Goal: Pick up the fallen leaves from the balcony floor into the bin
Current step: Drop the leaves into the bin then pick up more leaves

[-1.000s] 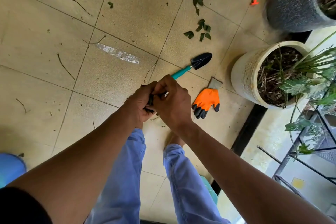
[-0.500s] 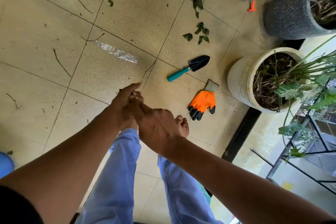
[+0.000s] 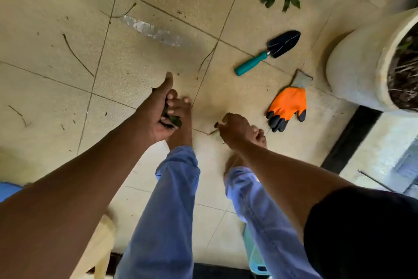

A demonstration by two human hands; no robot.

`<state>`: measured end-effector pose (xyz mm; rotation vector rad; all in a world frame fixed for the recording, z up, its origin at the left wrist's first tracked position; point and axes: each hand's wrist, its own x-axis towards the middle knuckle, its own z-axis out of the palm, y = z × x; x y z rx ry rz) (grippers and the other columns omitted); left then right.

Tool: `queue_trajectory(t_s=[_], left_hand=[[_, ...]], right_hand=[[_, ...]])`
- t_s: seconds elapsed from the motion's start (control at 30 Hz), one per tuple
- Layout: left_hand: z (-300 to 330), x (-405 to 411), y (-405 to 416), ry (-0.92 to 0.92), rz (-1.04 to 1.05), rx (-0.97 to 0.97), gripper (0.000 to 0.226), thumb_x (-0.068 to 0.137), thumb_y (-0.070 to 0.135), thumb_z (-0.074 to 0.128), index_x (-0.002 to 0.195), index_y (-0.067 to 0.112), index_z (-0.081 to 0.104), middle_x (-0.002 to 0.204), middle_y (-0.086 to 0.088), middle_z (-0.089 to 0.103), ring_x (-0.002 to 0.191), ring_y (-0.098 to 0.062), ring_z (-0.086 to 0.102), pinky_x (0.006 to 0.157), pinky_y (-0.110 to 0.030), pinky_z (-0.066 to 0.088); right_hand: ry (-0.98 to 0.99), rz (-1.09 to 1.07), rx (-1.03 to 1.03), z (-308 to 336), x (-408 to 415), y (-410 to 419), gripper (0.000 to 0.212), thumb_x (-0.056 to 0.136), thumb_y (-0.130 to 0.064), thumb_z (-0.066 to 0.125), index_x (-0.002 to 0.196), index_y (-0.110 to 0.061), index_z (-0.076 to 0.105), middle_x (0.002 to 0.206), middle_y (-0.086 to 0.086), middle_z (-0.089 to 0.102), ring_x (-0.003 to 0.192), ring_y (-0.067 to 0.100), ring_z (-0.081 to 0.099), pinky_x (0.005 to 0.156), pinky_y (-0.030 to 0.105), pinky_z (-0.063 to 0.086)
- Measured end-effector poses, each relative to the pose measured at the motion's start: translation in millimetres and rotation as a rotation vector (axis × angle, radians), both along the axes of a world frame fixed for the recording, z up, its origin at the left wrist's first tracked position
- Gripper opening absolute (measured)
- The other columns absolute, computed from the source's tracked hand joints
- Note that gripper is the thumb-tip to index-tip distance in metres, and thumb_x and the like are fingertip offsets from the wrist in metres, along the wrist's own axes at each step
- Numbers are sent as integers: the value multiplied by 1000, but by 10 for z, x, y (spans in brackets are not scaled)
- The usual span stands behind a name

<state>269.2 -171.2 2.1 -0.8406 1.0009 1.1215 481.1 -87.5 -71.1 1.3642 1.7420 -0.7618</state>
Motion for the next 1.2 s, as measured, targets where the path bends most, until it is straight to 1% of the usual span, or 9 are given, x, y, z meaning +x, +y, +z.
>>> queue_trajectory(t_s=[0.1, 0.23, 0.37, 0.53, 0.6, 0.77, 0.93, 1.13, 1.2], left_hand=[[-65, -63, -94, -18, 50, -10, 56, 97, 58, 54, 56, 22, 42, 47, 8, 33, 37, -2, 29, 28, -13, 13], [-101, -74, -167, -27, 107, -39, 55, 97, 57, 54, 57, 22, 42, 48, 9, 32, 37, -2, 29, 29, -13, 13], [-7, -30, -121, -37, 169, -33, 57, 100, 54, 52, 53, 22, 44, 45, 8, 35, 34, -2, 31, 28, -13, 12], [154, 32, 19, -63, 231, 23, 58, 101, 54, 50, 53, 22, 44, 44, 7, 36, 35, -2, 29, 27, -13, 14], [189, 3, 59, -57, 236, 13, 56, 100, 53, 52, 55, 22, 43, 44, 8, 34, 35, -2, 30, 27, -13, 16], [311, -134, 175, -35, 228, -2, 53, 99, 53, 54, 57, 22, 43, 44, 8, 35, 35, -3, 32, 27, -13, 16], [202, -191, 241, 0, 189, -6, 53, 100, 52, 54, 57, 22, 44, 44, 8, 36, 35, -3, 32, 28, -13, 16], [56, -42, 189, -5, 156, -22, 51, 99, 53, 55, 60, 22, 43, 44, 8, 36, 35, -3, 33, 29, -13, 15], [90, -6, 186, -20, 164, -42, 50, 99, 52, 55, 61, 22, 43, 45, 8, 36, 35, -2, 33, 29, -13, 14]], right_hand=[[37, 160, 77, -213, -70, -105, 31, 93, -45, 63, 108, -18, 68, 113, 8, 65, 113, 31, 56, 77, 36, 46], [-4, 259, 122, -373, -80, -215, 23, 98, -34, 60, 110, -15, 68, 114, 8, 64, 115, 29, 52, 72, 35, 39], [-35, 324, 132, -450, -173, -138, 13, 96, -21, 64, 108, -17, 68, 111, 5, 67, 112, 27, 54, 70, 34, 42], [-10, 228, 135, -315, -387, -2, 20, 90, -12, 61, 108, -14, 68, 108, 8, 67, 110, 28, 57, 84, 37, 51], [2, 173, 133, -227, -444, 70, 24, 87, -11, 60, 110, -16, 68, 109, 8, 67, 109, 28, 59, 83, 36, 51], [19, 103, 81, -127, -340, 272, 33, 90, -26, 66, 122, -18, 60, 117, 8, 64, 114, 29, 54, 89, 39, 51], [48, 259, 39, -385, -231, 183, 47, 93, -38, 67, 132, -20, 51, 123, 12, 63, 117, 33, 57, 89, 42, 52], [88, 227, 131, -566, -309, 52, 24, 92, -13, 63, 115, -18, 66, 110, 9, 69, 105, 32, 66, 84, 36, 54], [134, 121, 122, -514, -379, 84, 20, 89, -9, 62, 105, -18, 71, 103, 7, 71, 99, 29, 67, 80, 33, 54]])
